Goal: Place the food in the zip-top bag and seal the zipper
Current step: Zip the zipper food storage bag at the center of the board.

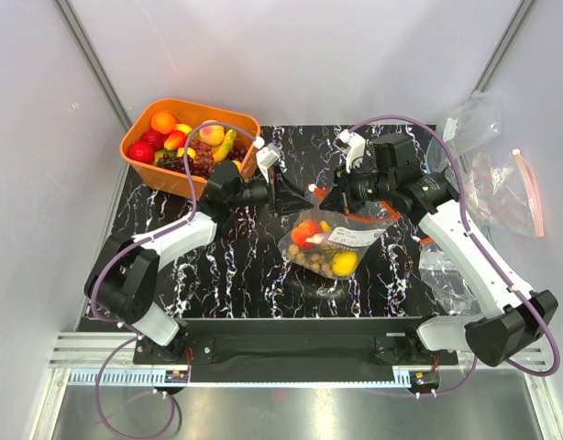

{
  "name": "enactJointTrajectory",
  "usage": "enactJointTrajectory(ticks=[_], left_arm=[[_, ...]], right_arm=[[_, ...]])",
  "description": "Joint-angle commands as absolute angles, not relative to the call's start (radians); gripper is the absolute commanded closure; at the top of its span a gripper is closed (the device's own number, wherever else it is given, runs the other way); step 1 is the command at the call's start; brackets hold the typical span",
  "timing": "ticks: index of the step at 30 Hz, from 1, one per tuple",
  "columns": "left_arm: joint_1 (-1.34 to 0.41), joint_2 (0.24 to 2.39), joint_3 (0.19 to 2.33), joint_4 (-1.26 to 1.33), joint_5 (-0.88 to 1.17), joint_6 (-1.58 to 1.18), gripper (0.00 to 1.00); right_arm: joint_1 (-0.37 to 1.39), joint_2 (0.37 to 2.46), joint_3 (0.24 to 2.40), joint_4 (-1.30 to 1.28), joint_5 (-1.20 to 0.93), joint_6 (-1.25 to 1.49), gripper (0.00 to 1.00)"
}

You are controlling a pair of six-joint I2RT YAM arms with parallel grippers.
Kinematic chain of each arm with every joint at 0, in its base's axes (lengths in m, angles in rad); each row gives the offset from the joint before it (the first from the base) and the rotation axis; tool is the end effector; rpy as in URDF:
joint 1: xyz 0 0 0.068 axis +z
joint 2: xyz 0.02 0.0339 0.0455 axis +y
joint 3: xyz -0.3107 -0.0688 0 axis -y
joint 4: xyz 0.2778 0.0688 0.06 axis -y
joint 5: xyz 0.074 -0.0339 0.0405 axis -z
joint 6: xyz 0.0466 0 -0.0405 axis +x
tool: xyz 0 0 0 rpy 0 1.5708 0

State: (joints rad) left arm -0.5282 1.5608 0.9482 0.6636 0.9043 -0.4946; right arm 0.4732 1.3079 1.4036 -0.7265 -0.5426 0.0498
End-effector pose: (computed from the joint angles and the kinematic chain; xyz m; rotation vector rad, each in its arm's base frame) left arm 0.3109 -0.2238 0.3188 0.8193 1.5386 -1.4568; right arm 0.2579 0.1591 0.4326 -0.7713 2.0994 0.8859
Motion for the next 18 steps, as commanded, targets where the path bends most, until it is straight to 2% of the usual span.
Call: enactJointTrajectory(ticks=[1,2,3,4,5,7,9,13,18], left_arm=[[-0.532,1.563,0.96,0.773,0.942,-0.508,0.62],[-0.531,1.559,0.959,0.775,0.939,-0.509,0.72],[-0.532,1.554,0.954,0.775,0.934,-0.508,0.95],[-0.532,1.543,0.953,0.775,0.93,-0.511,1.0],[-0.532,1.537,0.948,0.776,0.931,-0.511,1.0],[-0.532,1.529,0.95,0.77,0.942,-0.514,1.0],[-0.531,1.517,0.946,0.764,0.945,-0.511,1.0],[-0.532,1.5,0.946,0.732,0.95,-0.486,1.0],[-0.531,1.491,0.954,0.693,0.953,-0.468,1.0]], right_arm=[[0.483,1.275,1.411,-0.686,-0.563,0.054,1.0],[0.483,1.273,1.41,-0.687,-0.561,0.055,1.0],[0.483,1.272,1.411,-0.69,-0.551,0.055,0.96],[0.486,1.273,1.411,-0.693,-0.545,0.055,0.94],[0.483,1.272,1.416,-0.698,-0.538,0.054,0.9],[0.483,1.272,1.417,-0.695,-0.511,0.063,0.67],[0.485,1.267,1.419,-0.683,-0.482,0.066,0.53],[0.485,1.253,1.448,-0.658,-0.457,0.054,0.48],[0.483,1.252,1.477,-0.647,-0.478,0.005,0.49]])
